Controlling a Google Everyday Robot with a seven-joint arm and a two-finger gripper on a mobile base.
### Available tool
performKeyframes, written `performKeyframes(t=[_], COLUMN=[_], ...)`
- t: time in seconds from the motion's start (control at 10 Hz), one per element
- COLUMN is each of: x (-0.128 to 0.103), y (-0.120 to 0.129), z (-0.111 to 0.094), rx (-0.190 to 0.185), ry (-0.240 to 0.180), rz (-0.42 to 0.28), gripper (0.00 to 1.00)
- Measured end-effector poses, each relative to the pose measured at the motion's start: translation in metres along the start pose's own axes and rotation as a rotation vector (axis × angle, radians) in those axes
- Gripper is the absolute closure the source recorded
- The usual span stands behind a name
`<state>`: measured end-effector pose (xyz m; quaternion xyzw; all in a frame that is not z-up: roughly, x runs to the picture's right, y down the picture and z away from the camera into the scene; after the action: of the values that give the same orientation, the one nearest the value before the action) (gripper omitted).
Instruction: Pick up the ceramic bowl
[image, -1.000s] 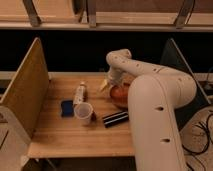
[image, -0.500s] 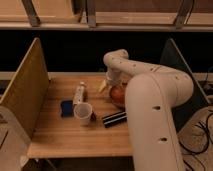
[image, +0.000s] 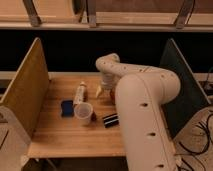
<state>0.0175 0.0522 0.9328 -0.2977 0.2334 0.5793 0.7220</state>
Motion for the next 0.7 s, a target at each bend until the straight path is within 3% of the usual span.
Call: performKeyframes(t=[0.7], x=[0.0], y=[-0.018], z=[0.018], rx=[-0.029], ry=[0.04], rz=[0.039], gripper=[0.94])
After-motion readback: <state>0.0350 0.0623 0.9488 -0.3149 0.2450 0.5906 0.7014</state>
